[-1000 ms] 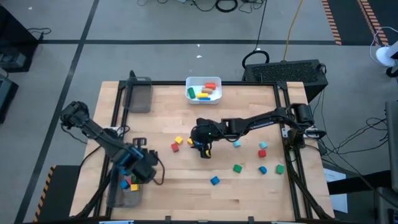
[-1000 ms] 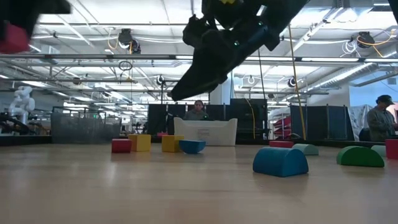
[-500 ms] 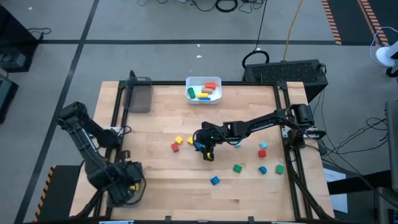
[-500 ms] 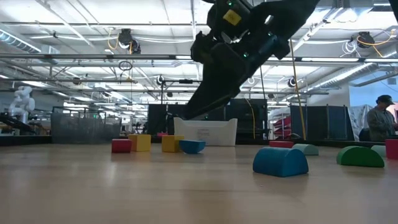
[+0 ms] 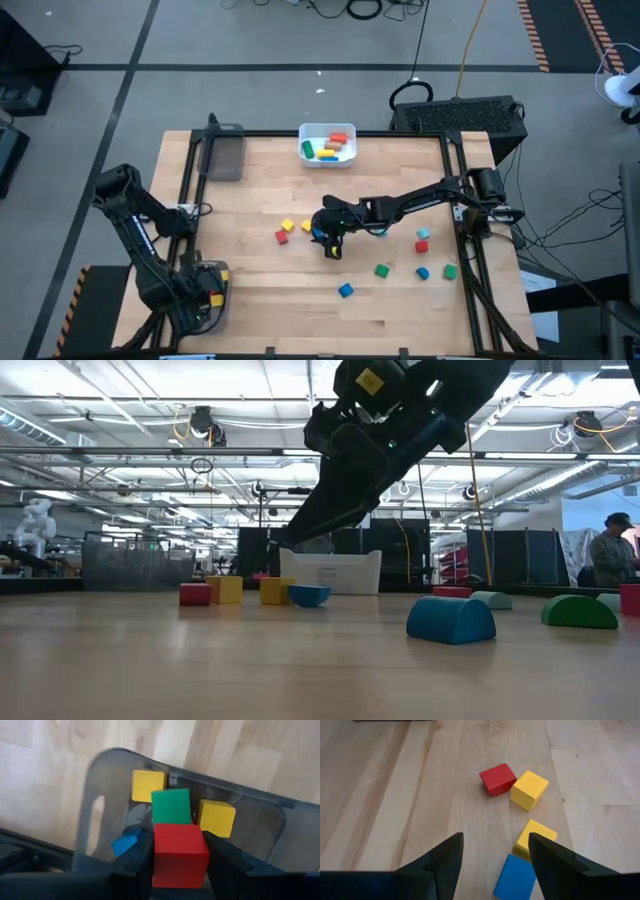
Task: Sort blocks by size
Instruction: Put the red square block into the bottom black bin
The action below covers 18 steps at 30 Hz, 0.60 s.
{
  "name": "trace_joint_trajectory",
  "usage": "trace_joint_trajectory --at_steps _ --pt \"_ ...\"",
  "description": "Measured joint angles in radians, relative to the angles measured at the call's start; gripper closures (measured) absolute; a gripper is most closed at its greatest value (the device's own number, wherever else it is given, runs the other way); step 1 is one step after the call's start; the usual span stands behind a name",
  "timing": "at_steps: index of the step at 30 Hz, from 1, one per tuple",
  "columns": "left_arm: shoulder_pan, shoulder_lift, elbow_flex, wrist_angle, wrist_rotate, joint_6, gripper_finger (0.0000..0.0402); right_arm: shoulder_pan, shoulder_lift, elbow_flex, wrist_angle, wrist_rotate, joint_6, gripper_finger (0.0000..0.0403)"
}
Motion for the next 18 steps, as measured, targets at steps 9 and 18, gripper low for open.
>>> trace_joint_trajectory --at_steps 9,18 --pt "0.001 -0.016 -0.115 0.066 0.066 -0.025 0.0248 0.0 0.0 0.0 -0.001 0.0 0.0 0.0191" --pt "0.004 -0.035 -0.205 0.147 0.061 -0.075 0.0239 0.0 0.0 0.0 -0.002 0.0 0.0 0.019"
